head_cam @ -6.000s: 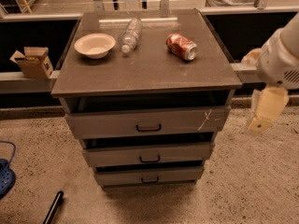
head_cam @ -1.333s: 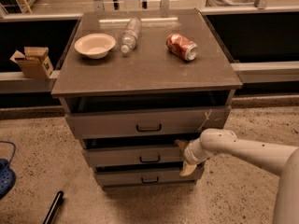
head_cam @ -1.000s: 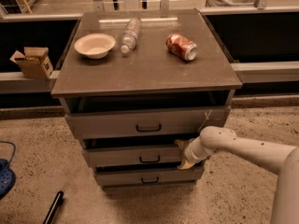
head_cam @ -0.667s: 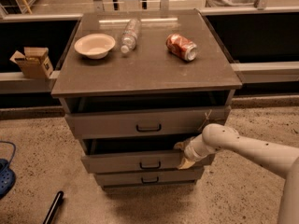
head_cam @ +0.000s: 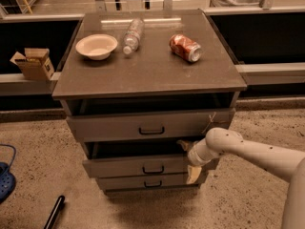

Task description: Open middle drawer

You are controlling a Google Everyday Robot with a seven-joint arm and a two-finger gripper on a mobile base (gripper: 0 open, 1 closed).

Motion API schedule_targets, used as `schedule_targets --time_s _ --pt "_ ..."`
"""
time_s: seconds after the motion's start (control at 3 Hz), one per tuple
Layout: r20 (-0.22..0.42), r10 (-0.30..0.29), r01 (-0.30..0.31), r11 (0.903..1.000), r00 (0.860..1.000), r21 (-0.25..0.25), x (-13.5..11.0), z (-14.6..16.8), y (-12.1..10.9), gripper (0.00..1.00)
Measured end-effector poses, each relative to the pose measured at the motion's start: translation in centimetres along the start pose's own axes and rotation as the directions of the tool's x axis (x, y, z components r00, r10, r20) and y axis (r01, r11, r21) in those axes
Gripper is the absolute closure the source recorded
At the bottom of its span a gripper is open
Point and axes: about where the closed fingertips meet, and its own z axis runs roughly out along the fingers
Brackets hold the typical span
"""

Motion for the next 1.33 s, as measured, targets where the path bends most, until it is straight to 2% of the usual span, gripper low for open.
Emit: schedule_targets --time_s 0.33,0.67,1.0,1.33 --pt "0.0 0.0 0.0 1.0 1.0 0.0 0.0 0.0 0.0 0.0" --pt "-0.015 0.009 -0.009 0.9987 1.0 -0.051 -0.7 0.4 0.7 0.01" --pt "-0.025 0.015 -0.018 0.9921 1.0 -0.125 -1.7 -1.0 2.6 0.17" --pt "-0.017 0.01 -0.014 0.9736 1.0 -0.228 -2.6 -2.3 5.7 0.34"
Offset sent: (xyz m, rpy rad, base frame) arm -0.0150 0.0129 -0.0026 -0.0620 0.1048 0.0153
